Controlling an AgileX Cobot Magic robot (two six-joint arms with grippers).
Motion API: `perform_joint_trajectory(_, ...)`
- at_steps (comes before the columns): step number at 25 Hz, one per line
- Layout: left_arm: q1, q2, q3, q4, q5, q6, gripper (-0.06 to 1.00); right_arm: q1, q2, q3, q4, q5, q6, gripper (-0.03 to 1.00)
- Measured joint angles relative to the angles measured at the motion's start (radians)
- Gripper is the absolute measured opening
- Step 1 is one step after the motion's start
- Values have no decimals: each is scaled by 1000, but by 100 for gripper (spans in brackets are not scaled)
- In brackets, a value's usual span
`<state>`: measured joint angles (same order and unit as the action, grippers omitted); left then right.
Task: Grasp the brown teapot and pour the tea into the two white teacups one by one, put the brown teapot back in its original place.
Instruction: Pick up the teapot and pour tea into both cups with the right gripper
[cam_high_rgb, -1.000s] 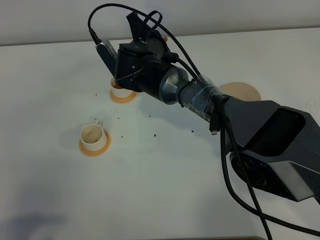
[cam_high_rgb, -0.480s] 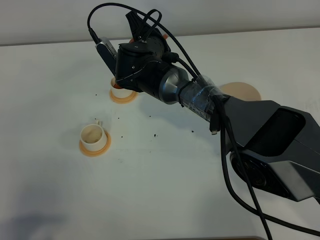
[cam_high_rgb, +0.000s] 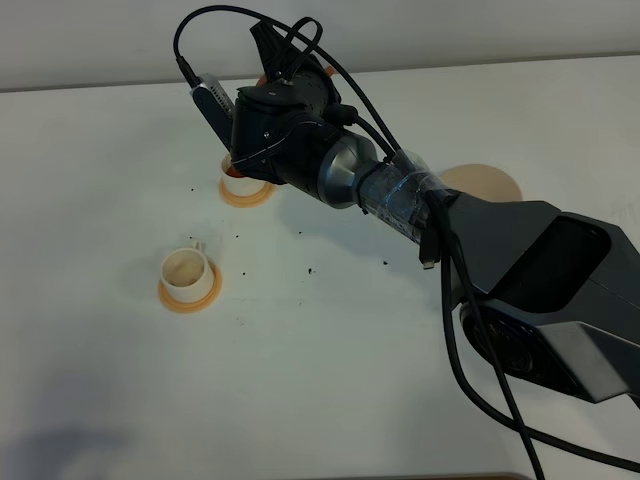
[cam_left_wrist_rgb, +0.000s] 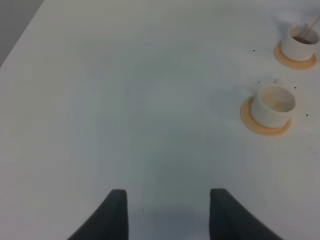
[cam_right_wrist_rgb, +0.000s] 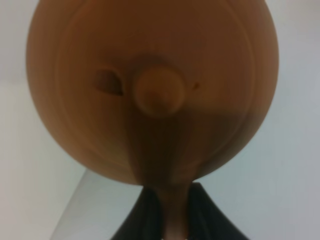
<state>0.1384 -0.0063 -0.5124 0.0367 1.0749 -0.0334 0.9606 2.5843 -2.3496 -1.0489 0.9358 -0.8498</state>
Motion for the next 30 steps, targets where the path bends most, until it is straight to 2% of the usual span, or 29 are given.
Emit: perform_joint_trajectory(30, 0, 0, 0, 0, 0, 0, 38, 0, 0, 0, -19, 0, -1, 9)
